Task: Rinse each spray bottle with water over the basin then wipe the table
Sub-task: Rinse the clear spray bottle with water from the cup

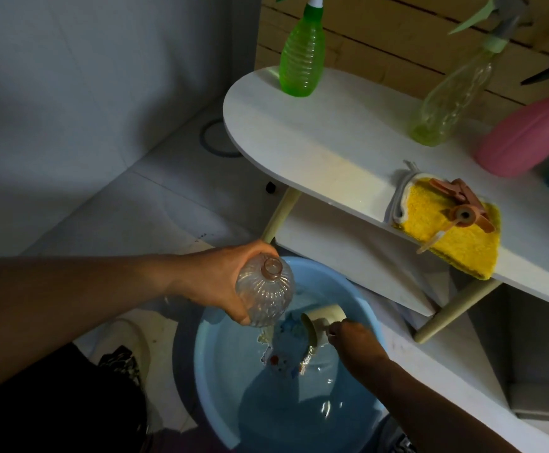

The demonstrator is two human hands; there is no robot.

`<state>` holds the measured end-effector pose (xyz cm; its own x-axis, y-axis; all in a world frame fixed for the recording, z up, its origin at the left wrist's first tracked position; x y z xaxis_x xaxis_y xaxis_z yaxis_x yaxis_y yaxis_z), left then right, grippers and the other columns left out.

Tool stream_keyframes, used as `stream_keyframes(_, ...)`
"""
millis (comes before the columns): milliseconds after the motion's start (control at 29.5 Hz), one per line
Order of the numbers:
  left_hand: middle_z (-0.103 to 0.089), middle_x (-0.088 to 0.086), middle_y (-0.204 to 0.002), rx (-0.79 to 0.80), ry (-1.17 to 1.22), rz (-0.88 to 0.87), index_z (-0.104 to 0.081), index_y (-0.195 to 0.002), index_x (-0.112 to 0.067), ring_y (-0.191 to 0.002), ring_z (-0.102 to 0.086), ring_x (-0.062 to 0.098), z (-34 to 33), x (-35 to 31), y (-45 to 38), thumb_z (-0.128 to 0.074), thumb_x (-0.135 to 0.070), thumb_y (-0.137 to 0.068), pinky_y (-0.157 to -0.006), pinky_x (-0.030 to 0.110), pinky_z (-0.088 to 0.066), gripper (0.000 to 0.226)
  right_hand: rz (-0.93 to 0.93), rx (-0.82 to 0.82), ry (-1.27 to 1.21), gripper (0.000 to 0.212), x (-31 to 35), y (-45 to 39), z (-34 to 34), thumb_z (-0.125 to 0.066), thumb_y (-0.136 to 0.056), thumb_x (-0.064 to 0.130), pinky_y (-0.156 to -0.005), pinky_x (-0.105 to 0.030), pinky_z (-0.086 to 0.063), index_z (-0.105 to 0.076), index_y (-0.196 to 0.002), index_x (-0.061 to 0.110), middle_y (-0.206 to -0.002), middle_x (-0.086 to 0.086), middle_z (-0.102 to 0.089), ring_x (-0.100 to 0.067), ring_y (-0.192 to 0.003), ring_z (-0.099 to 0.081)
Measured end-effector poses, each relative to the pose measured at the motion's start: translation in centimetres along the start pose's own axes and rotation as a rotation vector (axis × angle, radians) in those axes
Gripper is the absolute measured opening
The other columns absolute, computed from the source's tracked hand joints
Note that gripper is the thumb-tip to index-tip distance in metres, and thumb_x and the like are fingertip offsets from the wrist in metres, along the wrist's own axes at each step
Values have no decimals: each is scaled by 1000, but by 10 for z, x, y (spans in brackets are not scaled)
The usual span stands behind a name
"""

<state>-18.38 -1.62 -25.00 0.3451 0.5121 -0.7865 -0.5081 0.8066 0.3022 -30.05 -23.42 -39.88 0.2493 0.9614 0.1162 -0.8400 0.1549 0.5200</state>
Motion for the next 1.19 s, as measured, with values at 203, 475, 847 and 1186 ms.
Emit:
stream_keyframes(203,-53,-28,-120,10,-21,15,-41,-130,-47,-111,-53,-13,-4,4,-1,-98,-23,-59,-78,7,-49,94,-37,24,-97,29,-6,3,-18,-52,-103,29,-91,-26,-43,-65,-129,22,-129,-5,-62,-25,-119,-60)
stream_keyframes(475,-53,-29,-121,28,-59,35,-38,-130,-54,-112,-56,-6,-3,13,0,-98,-28,-58,-83,16,-54,97,-293,-159,-489,10,-26,12,33,-68,-91,30,-65,-27,-46,-71,-87,22,-84,-1,-71,-19,-80,-66)
stream_keyframes(847,-53,-23,-125,32,-75,29,-37,-130,-52,-114,-57,1,-2,11,1,-97,-26,-57,-91,30,-58,98,-256,-406,-794,23,-8,65,126,-84,-77,39,-67,-44,-55,-72,-71,21,-66,2,-72,-19,-66,-69)
stream_keyframes(1186,-54,-22,-118,-39,-184,91,-34,-127,-51,-102,-59,5,11,16,0,-97,-33,-53,-83,34,-57,99,-98,-597,-818,21,31,110,214,-81,-82,40,-63,-39,-54,-73,-73,22,-67,10,-71,-8,-62,-63)
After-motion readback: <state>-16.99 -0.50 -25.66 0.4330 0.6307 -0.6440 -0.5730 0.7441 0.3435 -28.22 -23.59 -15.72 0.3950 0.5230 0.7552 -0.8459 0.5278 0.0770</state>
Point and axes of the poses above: each hand's wrist, its own y-axis away from the middle knuckle, its own z-axis out of the back of the hand, x = y × z, the point moved 10 cm from there along -y, towards the middle knuckle
